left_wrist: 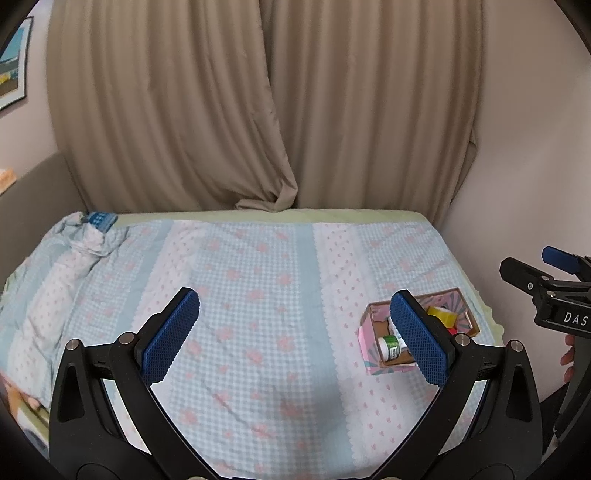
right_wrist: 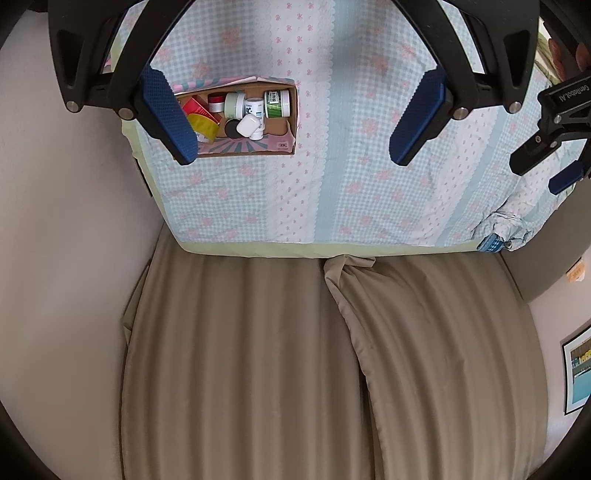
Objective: Organize rigid objects
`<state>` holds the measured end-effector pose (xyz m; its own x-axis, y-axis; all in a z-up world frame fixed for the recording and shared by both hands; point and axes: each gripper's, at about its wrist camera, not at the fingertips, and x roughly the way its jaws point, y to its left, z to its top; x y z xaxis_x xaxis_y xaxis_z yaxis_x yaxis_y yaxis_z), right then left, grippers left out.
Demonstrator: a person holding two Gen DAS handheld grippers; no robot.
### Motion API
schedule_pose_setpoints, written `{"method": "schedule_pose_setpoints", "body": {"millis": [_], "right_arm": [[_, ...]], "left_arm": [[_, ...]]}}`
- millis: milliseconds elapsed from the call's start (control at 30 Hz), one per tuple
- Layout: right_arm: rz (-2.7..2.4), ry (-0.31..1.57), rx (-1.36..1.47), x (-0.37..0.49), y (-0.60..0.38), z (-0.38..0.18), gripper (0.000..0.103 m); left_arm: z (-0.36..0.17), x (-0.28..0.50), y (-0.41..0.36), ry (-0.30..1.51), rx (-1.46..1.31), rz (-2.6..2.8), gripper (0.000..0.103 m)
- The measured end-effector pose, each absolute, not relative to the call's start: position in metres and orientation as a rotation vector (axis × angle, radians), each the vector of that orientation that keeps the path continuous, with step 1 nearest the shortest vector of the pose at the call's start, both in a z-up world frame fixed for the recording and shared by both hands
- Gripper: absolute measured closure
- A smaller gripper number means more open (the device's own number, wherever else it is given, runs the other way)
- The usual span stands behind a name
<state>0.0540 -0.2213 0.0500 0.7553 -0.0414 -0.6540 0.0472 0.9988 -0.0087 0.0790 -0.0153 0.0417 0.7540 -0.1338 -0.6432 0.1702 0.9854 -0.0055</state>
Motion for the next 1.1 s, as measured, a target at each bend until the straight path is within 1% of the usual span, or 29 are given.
{"method": "schedule_pose_setpoints", "body": {"millis": [600,733,900,1100], "right_arm": [[-0.073,0.713,0.005,0.061,-0.222,0.051,0.000],[-0.079,0.717,0.003,0.063,-0.222,0.049,0.000],[-0.077,0.733,-0.002,0.069,-0.221,0.047,0.000],[-0.075,0.750,0.001,0.076,-0.217,0.042,0.000]], "left_arm": [[0.039,0.087,-0.030,0.708,0.100,-0.122,0.000],[0.041,0.085,-0.037,0.669,0.156,-0.081,0.000],[0.046,0.085,-0.034,0.624,0.138,-0.063,0.000],[0.043,0.090,-0.026,0.627,0.130,-0.074,0.000]]}}
